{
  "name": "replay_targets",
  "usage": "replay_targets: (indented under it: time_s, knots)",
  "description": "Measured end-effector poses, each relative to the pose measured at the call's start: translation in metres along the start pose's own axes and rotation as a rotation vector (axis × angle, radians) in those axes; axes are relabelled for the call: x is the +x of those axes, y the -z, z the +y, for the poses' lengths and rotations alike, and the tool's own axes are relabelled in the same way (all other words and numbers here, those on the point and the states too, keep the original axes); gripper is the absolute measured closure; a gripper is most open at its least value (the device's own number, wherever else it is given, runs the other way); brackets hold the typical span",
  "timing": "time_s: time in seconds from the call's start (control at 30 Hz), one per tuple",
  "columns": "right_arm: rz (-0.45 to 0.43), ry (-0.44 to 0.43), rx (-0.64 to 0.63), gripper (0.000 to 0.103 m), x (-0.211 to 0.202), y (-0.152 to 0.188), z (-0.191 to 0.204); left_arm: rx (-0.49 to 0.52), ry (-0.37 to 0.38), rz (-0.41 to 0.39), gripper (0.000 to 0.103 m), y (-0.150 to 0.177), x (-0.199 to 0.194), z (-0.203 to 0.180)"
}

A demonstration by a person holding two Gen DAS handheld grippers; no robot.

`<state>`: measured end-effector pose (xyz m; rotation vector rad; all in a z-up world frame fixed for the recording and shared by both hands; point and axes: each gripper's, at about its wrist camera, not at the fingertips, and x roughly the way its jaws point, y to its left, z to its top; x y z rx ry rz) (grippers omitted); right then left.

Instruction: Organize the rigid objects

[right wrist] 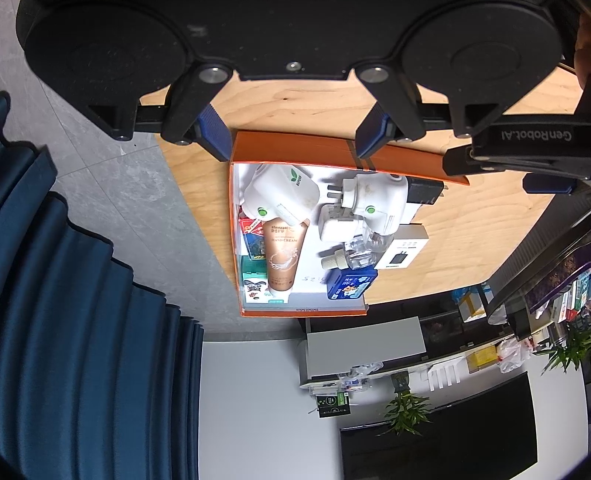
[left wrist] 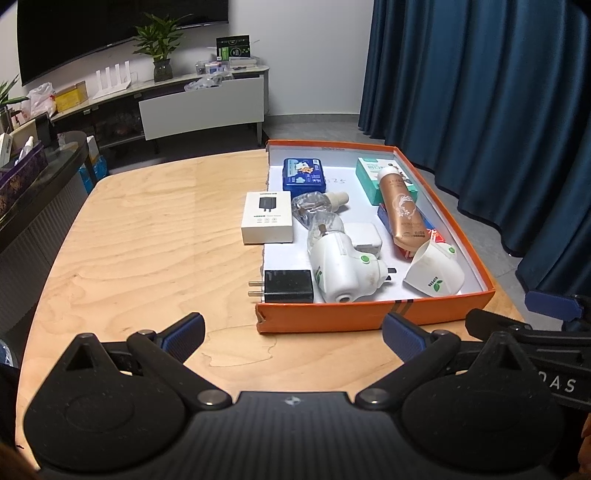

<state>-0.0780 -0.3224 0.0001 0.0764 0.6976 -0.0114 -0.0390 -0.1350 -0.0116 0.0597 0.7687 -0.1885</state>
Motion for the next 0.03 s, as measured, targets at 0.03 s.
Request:
replay_targets:
  time_s: [0.03]
  knots:
    - [0.001,0.0,-0.001,0.016,0.0004,0.0,-0.0005,-0.003,-0.003,0.001,0.0,-0.0001,0.0005,0.0004]
